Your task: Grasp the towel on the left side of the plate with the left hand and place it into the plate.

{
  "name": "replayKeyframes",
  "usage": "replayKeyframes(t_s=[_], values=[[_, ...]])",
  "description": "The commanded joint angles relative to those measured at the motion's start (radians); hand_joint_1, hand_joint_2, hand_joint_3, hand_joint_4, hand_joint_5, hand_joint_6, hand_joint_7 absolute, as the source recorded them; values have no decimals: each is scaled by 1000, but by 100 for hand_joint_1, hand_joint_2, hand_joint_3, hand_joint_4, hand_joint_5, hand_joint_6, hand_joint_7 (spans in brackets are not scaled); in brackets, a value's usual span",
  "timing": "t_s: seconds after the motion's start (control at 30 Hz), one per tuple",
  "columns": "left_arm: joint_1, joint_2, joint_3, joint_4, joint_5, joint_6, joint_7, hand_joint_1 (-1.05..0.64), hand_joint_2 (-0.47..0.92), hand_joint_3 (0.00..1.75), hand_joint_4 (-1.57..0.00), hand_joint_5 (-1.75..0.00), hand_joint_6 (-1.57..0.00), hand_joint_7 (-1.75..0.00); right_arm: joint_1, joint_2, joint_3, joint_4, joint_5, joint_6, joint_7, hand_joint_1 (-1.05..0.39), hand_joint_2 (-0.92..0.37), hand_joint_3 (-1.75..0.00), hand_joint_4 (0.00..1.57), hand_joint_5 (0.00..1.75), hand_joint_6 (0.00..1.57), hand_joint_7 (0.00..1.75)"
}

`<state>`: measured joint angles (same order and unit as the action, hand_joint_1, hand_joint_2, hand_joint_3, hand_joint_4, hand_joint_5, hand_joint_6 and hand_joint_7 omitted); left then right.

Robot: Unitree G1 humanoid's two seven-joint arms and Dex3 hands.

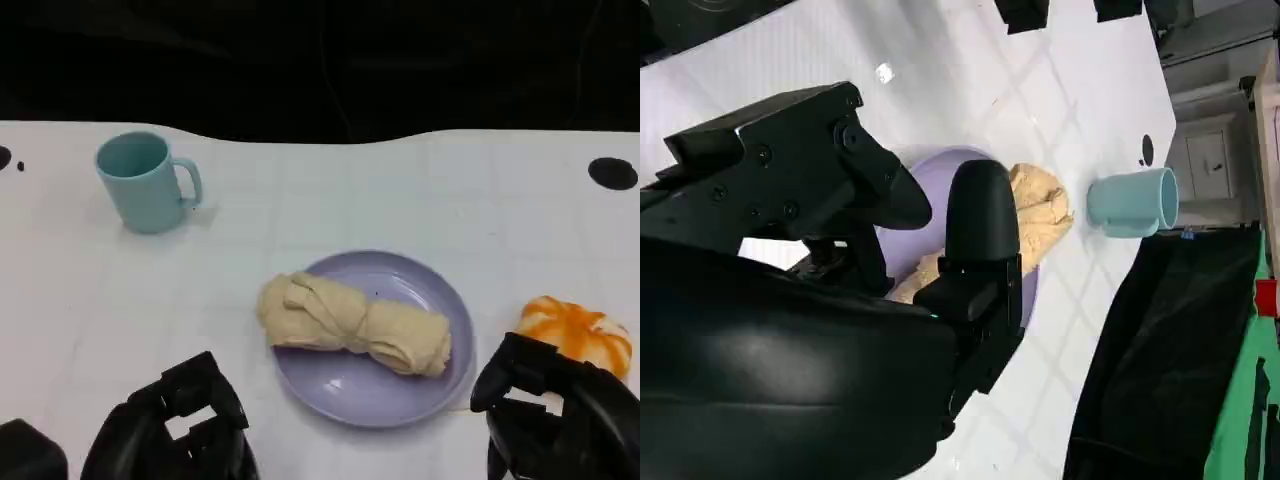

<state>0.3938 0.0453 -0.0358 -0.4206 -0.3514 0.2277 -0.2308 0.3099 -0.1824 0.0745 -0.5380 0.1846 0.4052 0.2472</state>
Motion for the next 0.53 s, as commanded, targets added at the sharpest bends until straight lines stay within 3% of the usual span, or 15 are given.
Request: replayKeyframes(t_s=[0.03, 0.53], values=[[-6, 10, 1, 2, 10, 10, 7, -8, 41, 144, -89, -175, -75, -170, -1, -11, -10, 9, -3, -27, 6, -1, -68, -109, 70, 175, 53, 165], [9, 22, -12, -6, 39, -18, -5, -7, 40, 147, -89, -175, -79, -169, 12, -8, -7, -8, 2, -7, 1, -3, -65, -113, 71, 175, 54, 164]])
